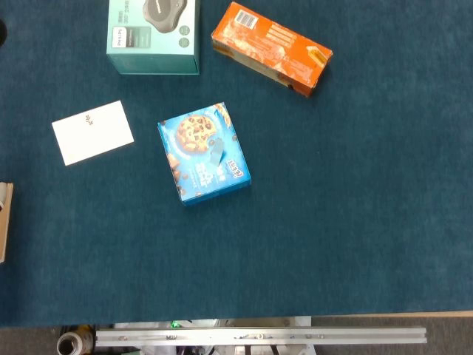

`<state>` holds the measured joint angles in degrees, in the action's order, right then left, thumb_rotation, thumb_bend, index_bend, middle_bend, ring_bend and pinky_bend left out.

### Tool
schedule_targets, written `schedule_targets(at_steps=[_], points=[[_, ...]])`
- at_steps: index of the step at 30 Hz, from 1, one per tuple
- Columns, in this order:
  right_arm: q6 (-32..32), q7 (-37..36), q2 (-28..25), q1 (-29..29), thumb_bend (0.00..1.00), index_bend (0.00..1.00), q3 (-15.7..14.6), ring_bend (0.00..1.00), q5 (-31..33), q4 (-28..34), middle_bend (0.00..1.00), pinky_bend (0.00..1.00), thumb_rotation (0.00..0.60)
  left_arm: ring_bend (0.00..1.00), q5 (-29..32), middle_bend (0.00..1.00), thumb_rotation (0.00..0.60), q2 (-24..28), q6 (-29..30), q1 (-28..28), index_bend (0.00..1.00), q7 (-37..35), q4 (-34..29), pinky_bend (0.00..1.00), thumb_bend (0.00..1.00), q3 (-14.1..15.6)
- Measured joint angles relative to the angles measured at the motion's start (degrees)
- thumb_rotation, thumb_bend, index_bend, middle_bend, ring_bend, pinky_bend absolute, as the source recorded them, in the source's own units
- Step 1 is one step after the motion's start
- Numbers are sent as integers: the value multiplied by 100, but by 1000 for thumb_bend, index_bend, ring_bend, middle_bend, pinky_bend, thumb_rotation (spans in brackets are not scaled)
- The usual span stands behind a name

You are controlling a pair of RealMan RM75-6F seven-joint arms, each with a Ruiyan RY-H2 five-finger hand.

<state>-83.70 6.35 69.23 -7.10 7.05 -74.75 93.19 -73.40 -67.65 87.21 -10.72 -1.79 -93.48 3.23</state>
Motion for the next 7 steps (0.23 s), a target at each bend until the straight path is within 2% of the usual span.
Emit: schedule_targets(at_steps=[7], points=[[9,46,-36,42,273,274,-4,385,-17,153,417,554,600,220,-499,218,600,-58,160,173,96,-169,56,345,340,-18]])
